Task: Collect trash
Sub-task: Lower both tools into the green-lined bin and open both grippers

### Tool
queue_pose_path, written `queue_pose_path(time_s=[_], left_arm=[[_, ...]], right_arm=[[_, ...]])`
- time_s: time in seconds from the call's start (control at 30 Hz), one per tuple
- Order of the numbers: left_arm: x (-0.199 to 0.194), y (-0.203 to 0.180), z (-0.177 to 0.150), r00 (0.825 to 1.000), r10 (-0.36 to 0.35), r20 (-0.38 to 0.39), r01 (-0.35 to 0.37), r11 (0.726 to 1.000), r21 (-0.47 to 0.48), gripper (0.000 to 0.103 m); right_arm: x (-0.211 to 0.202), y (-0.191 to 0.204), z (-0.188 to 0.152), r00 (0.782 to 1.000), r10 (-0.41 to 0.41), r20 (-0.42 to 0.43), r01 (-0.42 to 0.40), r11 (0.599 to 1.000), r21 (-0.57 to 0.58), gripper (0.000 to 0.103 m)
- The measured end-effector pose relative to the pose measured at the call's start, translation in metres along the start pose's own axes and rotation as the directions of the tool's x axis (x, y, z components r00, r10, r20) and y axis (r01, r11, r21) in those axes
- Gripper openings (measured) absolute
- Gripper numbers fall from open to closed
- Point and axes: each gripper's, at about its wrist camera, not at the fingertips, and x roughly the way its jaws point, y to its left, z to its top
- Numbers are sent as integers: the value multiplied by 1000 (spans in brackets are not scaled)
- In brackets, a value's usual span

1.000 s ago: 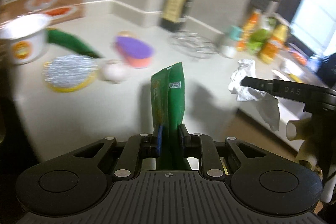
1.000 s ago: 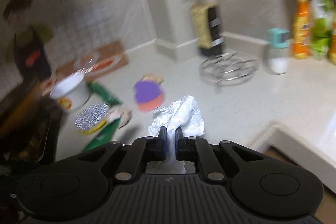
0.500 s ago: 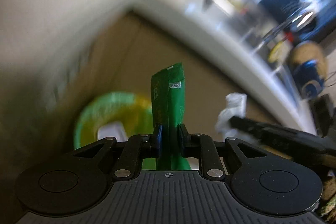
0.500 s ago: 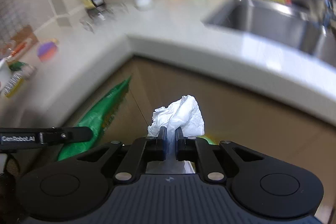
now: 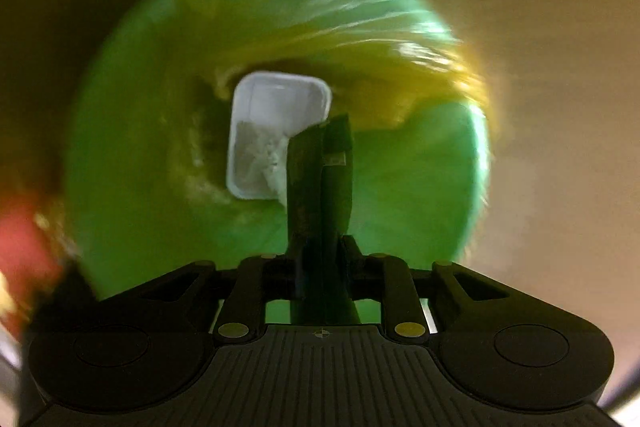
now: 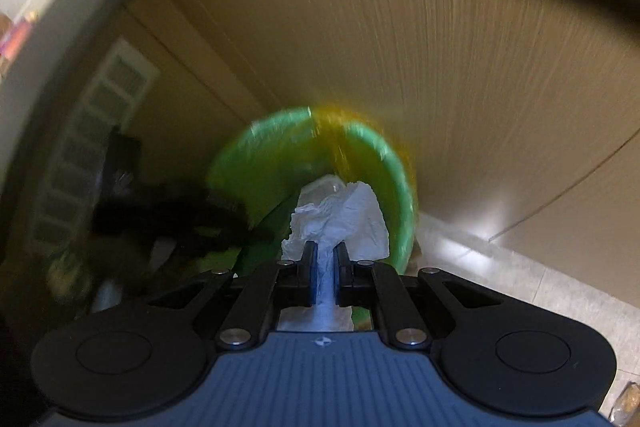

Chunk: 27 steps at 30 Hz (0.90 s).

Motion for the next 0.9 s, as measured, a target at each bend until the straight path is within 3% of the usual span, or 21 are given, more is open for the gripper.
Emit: queue_pose_path(time_s=[0.13, 0.23, 0.5, 0.67, 0.8, 0.9], left_arm=[[30, 25, 11, 1000, -14, -2, 14, 993, -116, 24], [28, 32, 8, 998, -66, 16, 67, 987, -143, 24], [-60, 36, -41, 986, -112, 126, 107, 993, 46, 24], [-108, 37, -66, 968, -139, 211, 122, 989, 88, 24], [-128, 41, -78, 959, -163, 234, 138, 983, 120, 24], [-139, 45, -86, 950, -173, 261, 141, 981, 136, 24]], right_arm=[[28, -11, -7, 998, -32, -45, 32, 999, -12, 8], [42, -17, -13, 995, -54, -81, 51, 998, -33, 8], [94, -5, 22, 991, 27, -132, -34, 998, -47, 8], [166, 18, 60, 981, 94, -167, -102, 994, -42, 9], [251, 27, 76, 960, 49, -277, -51, 999, -1, 20], [291, 28, 80, 941, -12, -337, 22, 999, 27, 21]])
